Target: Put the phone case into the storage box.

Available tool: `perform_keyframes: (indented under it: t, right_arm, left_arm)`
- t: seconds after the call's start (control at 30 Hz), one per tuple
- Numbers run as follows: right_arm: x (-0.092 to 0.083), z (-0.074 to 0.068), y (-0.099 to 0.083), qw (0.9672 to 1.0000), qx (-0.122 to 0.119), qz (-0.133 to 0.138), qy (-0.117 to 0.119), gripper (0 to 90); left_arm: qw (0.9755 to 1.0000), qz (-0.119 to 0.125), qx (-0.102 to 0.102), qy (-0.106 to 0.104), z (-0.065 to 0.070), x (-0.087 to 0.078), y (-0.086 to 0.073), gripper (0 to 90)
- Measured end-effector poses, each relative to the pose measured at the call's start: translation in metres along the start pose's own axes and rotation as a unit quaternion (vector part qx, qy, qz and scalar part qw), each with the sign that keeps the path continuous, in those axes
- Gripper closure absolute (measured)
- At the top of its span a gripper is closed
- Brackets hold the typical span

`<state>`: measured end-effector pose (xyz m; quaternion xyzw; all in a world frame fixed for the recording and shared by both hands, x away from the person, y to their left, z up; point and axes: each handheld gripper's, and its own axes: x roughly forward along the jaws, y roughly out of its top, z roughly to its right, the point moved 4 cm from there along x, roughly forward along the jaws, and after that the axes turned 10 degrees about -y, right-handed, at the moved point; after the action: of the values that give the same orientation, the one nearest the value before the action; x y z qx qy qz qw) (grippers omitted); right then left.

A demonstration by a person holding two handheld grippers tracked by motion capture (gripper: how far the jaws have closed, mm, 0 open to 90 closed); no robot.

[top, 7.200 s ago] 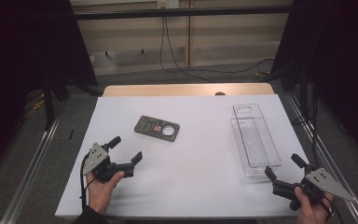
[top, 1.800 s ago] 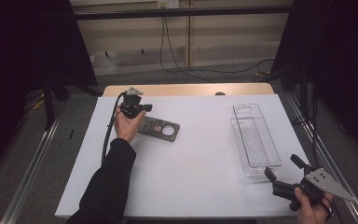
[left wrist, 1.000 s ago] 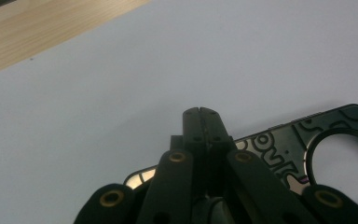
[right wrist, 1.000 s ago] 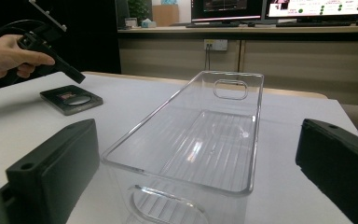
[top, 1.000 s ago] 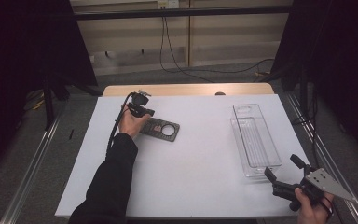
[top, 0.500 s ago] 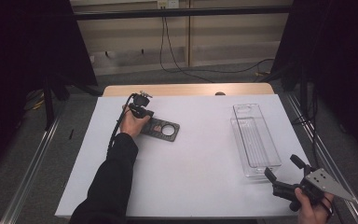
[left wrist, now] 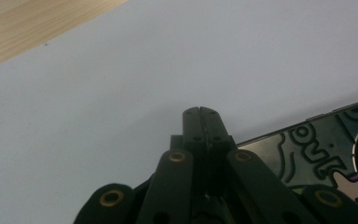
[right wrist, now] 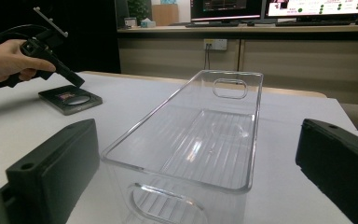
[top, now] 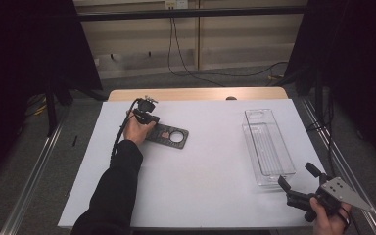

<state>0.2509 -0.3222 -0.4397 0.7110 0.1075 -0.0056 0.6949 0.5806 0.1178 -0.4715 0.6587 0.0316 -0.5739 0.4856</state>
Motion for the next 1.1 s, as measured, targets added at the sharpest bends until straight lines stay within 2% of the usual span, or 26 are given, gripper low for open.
perform_keyframes:
  t: [0.03,0.07,0.17,0.63,0.7,0.8,0.87,0.9,1.03,1.1]
  right_arm:
    - [0.000,0.000,0.000,1.0000,0.000,0.001,0.000,0.0]
    - [0.000,0.000,0.000,1.0000,0.000,0.001,0.000,0.0]
    - [0.000,0.000,0.000,1.0000,-0.001,0.001,-0.001,0.0]
    - [0.000,0.000,0.000,1.0000,-0.002,0.000,-0.001,0.0]
    - [0.000,0.000,0.000,1.0000,-0.002,0.000,-0.001,0.0]
    - [0.000,0.000,0.000,1.0000,-0.002,-0.001,-0.001,0.0]
    - [0.000,0.000,0.000,1.0000,-0.002,-0.001,-0.001,0.0]
    - [0.000,0.000,0.000,1.0000,-0.002,-0.001,-0.001,0.0]
    - [0.000,0.000,0.000,1.0000,-0.001,-0.001,-0.002,0.0]
    - [0.000,0.000,-0.001,1.0000,-0.002,-0.001,-0.001,0.0]
  left_arm:
    - [1.0000,0.001,-0.001,0.000,0.001,0.000,0.000,90.0]
    - [0.9999,-0.010,0.007,0.001,0.000,-0.002,-0.001,90.0]
    - [1.0000,-0.002,0.000,-0.001,-0.001,-0.002,-0.002,90.0]
    - [0.9998,-0.006,0.005,-0.015,-0.002,-0.007,-0.008,90.0]
    - [0.9998,-0.001,-0.001,-0.019,-0.002,-0.007,-0.009,90.0]
    - [0.9997,-0.007,0.004,-0.024,-0.003,-0.009,-0.011,90.0]
    - [0.9998,-0.001,0.002,-0.020,-0.002,-0.008,-0.011,90.0]
    - [0.9998,-0.007,0.010,-0.016,-0.003,-0.009,-0.011,90.0]
    - [0.9997,-0.006,0.007,-0.021,-0.002,-0.009,-0.012,90.0]
    - [0.9997,-0.006,0.012,-0.021,-0.002,-0.010,-0.013,90.0]
